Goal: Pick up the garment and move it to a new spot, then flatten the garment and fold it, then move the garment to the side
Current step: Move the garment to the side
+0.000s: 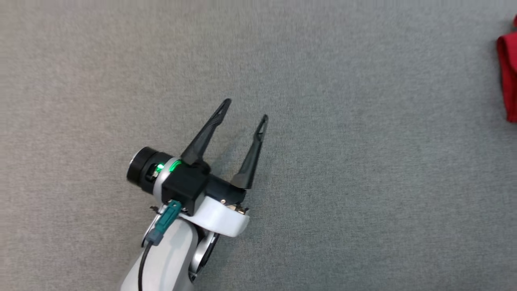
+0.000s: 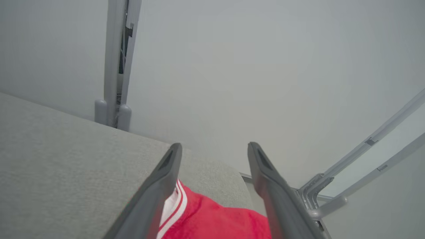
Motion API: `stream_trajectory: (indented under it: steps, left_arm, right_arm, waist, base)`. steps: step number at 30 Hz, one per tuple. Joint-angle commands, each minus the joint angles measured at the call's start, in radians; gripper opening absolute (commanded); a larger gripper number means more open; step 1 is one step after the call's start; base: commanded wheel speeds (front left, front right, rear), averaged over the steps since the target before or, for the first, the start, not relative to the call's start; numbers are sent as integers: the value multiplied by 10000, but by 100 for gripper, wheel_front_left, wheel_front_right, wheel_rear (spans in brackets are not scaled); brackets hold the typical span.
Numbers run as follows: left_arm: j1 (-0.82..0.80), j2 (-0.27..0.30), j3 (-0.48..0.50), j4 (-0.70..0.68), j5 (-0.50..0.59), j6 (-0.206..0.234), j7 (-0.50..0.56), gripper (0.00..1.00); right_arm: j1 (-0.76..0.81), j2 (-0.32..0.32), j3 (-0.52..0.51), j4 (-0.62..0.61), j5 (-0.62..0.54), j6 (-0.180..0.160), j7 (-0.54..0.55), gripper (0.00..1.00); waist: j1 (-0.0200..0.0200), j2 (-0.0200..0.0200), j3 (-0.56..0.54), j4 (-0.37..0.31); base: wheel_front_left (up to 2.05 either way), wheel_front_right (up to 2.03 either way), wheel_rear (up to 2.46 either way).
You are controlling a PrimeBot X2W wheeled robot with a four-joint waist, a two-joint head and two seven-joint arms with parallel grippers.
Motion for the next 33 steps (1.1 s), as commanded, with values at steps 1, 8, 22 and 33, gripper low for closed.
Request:
stream_trajectory:
  steps: [1,8,22,33]
  left_arm:
    - [171,53,135,-47,68,43,14,100]
    - [1312,50,1268,-268,-2,152,14,100]
    - [3170,44,2577,-115,-51,121,16,100]
    - [3799,48,2648,-105,-174,236,16,100]
  right_arm:
    - [358,148,-138,-219,-42,-3,-39,100]
    - [2916,2205,-1647,-2861,-562,-3,-41,100]
    - [6751,5184,-2564,-5349,-1839,-3,-41,100]
    - [8001,6594,-3225,-5582,-2138,-2,-42,100]
  waist:
    - [0,0,-706,61]
    - [0,0,-2112,400]
    - [0,0,-3648,867]
    - [0,0,-4008,881]
  base:
    - [0,0,0]
    - [0,0,0]
    - [0,0,0]
    - [0,0,0]
